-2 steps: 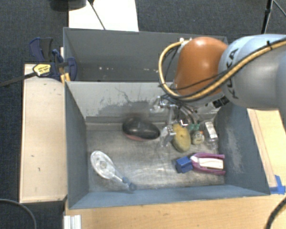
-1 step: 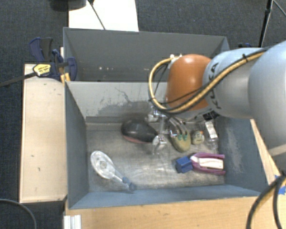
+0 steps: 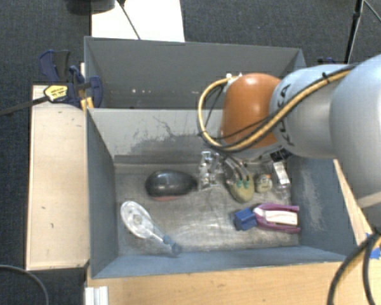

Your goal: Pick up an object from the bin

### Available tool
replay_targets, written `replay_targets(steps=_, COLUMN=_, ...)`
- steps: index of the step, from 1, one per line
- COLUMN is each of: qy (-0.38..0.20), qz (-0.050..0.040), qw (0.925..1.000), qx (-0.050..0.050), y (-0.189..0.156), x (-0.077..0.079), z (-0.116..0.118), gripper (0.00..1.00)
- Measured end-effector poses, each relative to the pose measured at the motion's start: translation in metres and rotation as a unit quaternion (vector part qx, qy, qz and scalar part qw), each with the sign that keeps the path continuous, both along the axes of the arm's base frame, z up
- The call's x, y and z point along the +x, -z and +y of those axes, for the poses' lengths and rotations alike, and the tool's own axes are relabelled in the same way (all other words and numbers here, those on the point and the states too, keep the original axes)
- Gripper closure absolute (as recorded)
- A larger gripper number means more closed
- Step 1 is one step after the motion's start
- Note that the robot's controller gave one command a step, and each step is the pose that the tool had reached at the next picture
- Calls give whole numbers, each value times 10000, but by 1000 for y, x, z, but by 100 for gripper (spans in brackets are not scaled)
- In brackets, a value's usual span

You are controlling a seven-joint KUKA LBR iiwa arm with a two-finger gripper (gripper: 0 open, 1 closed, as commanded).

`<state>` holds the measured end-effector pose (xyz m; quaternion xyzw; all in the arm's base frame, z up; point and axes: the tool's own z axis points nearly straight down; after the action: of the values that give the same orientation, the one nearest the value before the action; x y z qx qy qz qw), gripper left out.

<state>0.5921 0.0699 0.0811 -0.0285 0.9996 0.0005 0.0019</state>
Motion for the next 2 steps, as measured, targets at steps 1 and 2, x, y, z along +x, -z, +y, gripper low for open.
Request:
replay_targets(steps=1, qy=3, qz=1, qw=10000, qx=1, y=0, x=0, z=0, gripper=0)
replay_targets(steps=2, qy=104, qz=-32, qw=9999, qx=17, y=7, x=-9, z=78, gripper=0)
